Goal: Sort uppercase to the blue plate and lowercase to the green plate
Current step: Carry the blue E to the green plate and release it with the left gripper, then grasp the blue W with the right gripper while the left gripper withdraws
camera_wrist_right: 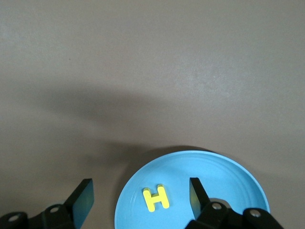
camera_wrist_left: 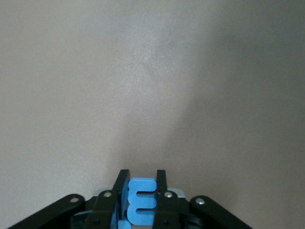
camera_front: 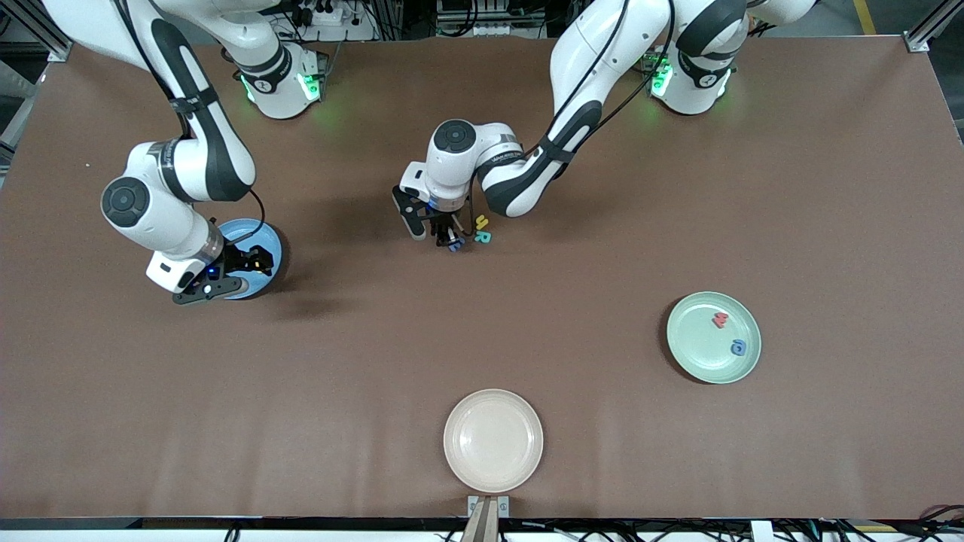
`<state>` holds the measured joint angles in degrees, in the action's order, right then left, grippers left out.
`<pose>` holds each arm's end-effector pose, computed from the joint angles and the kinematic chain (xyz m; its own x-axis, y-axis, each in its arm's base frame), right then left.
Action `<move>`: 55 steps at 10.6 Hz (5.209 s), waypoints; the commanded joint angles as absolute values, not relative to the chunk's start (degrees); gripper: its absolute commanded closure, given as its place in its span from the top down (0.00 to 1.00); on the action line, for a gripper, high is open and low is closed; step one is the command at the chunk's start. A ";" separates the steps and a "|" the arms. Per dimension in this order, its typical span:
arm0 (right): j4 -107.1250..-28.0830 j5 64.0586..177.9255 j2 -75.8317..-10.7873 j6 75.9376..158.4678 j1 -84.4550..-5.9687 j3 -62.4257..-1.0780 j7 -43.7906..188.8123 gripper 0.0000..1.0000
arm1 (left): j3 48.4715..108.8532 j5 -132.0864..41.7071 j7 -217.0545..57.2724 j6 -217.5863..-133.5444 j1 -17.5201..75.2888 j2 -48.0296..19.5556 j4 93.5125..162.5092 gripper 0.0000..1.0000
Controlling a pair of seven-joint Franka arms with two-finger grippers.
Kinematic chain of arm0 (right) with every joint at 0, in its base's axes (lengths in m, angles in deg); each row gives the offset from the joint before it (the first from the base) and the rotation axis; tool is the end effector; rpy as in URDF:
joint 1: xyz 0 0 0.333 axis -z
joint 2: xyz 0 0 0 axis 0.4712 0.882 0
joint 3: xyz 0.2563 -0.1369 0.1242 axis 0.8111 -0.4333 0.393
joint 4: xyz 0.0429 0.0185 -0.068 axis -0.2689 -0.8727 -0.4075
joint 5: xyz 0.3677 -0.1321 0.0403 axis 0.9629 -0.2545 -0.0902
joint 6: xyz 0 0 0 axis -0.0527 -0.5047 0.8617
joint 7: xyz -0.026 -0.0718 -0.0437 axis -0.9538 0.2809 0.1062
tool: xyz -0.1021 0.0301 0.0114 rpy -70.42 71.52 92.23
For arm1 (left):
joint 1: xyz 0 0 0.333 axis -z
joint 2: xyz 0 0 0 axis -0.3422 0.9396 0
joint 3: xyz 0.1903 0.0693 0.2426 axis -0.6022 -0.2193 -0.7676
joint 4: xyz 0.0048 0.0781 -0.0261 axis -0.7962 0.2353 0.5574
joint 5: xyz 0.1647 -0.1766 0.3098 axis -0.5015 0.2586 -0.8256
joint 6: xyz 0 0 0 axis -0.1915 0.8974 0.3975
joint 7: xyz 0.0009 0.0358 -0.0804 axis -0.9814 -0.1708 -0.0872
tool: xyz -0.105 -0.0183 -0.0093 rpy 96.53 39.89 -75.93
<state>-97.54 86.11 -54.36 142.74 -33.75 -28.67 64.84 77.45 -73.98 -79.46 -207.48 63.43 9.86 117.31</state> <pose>0.5404 0.0309 0.2687 0.9684 0.2493 -0.0020 0.2492 -0.9683 -0.0144 0.3807 -0.6116 0.1723 0.4417 -0.8682 0.2263 -0.8923 -0.4514 0.0100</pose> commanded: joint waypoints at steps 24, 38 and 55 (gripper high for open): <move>-90.57 85.29 -47.63 144.46 -68.44 -27.80 108.92 0.91 | 59.74 -64.99 -80.74 -180.19 29.94 -7.44 126.39 0.00; -82.93 75.27 -35.22 150.72 -76.45 -27.18 114.54 0.80 | 58.92 -64.46 -79.77 -174.60 34.94 -20.86 122.52 1.00; -83.89 72.81 -33.99 154.34 -76.28 -27.27 114.11 0.43 | 69.56 -59.89 -90.04 -171.96 42.33 -22.10 122.43 0.97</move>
<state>-83.83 74.07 -34.56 154.09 -76.31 -26.93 113.33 69.21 -60.95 -87.80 -173.05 41.70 -21.72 122.33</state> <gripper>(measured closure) 0.551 0.031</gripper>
